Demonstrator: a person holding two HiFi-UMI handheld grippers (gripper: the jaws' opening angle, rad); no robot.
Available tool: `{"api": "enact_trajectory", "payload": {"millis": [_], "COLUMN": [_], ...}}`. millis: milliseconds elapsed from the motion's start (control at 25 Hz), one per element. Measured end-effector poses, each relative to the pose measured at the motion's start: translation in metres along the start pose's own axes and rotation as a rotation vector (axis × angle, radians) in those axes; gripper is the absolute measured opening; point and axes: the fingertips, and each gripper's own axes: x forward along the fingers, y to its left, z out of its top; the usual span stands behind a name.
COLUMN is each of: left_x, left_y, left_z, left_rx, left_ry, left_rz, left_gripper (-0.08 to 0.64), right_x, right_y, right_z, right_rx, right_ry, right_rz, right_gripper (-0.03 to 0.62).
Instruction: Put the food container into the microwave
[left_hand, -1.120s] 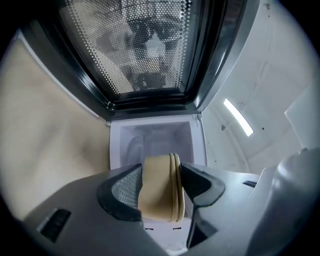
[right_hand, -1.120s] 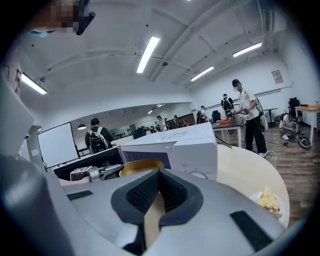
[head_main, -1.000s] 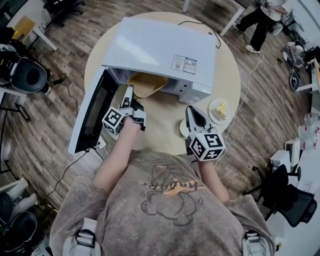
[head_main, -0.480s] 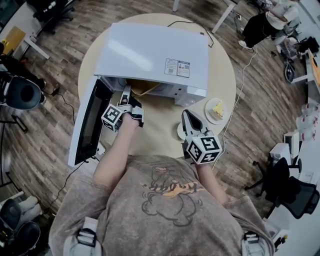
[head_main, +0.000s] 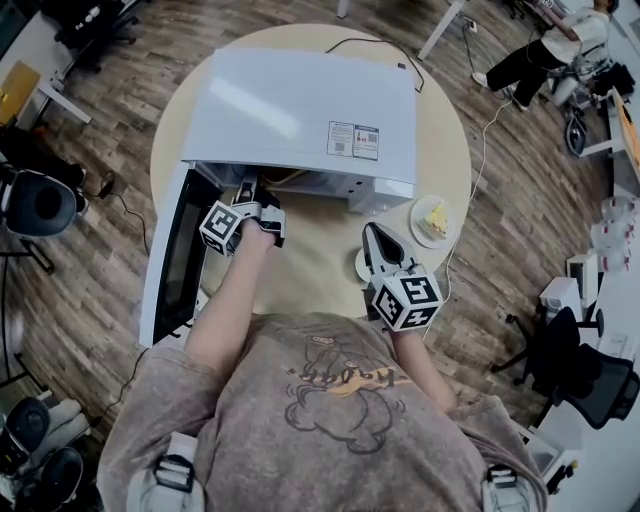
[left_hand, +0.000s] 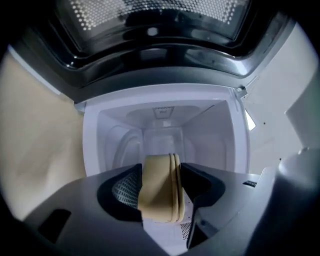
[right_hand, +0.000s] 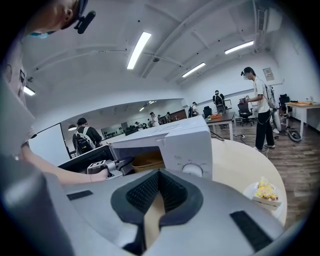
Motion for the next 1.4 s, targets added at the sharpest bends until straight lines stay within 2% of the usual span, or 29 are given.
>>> {"api": "enact_trajectory", "payload": {"millis": [1080,1400], "left_x": [0.022,0.023], "left_y": [0.006,0.007], "left_z": [-0.004,-0.007], "left_rx": [0.036,0.097], "left_ry": [0.012,0.035], "left_rz": [0.024,0.048], "left_gripper": [0.253,0.255], "right_x": [0.013,0.012], "right_y": [0.006,0.007], "right_z": [-0.008,-0.008], "right_rx": [0.016,0.013], "right_ry": [0.041,0.043], "right_rz": [0.014,0.019], "right_gripper": [-0.006,-0.006]}}
